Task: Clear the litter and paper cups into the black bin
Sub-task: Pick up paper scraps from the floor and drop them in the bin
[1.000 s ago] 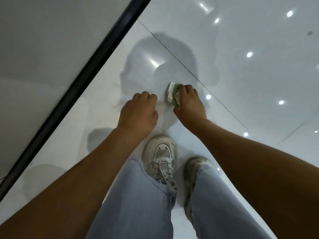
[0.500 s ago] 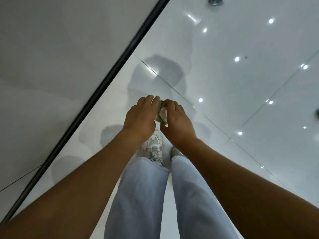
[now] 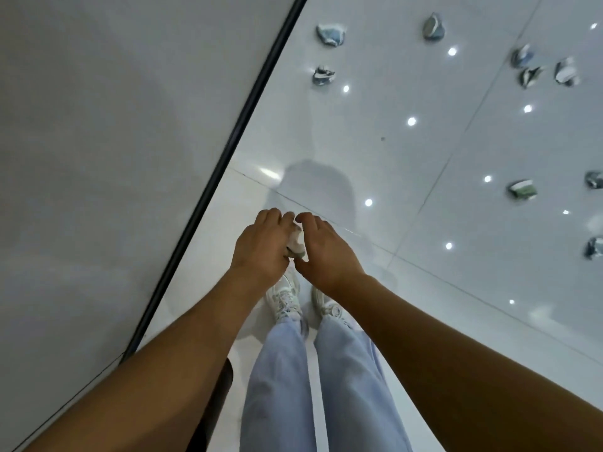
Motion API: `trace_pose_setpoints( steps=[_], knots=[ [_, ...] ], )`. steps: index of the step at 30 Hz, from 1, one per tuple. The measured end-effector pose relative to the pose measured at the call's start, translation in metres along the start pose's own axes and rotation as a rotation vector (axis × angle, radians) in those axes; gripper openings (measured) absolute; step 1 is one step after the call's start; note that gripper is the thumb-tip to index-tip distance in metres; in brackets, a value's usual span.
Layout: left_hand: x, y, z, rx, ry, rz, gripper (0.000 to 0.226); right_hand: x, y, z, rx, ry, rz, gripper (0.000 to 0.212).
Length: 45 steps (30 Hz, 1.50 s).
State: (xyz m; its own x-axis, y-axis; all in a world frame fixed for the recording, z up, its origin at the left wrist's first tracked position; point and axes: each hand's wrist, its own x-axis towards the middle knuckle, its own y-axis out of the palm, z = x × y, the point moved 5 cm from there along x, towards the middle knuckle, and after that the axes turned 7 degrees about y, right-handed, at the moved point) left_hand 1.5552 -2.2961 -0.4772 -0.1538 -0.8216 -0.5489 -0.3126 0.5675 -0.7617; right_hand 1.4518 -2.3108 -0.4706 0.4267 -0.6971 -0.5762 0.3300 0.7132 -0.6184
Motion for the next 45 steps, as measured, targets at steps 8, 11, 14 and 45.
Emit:
trace_pose_setpoints(
  steps=[8,11,14,45],
  knots=[
    [-0.002,-0.056,-0.043,0.172,0.003,0.138,0.058,-0.038,-0.084,-0.037,-0.136,0.253,-0.088,0.052],
    [0.003,-0.077,-0.054,0.226,0.031,0.167,0.056,-0.043,-0.11,-0.048,-0.151,0.327,-0.103,0.048],
    [0.017,-0.103,-0.061,0.298,0.073,0.166,0.054,-0.033,-0.142,-0.054,-0.131,0.389,-0.154,0.046],
    [0.331,-0.153,0.009,0.291,0.126,0.143,0.064,0.341,-0.22,-0.119,-0.102,0.285,0.0,0.055]
  ],
)
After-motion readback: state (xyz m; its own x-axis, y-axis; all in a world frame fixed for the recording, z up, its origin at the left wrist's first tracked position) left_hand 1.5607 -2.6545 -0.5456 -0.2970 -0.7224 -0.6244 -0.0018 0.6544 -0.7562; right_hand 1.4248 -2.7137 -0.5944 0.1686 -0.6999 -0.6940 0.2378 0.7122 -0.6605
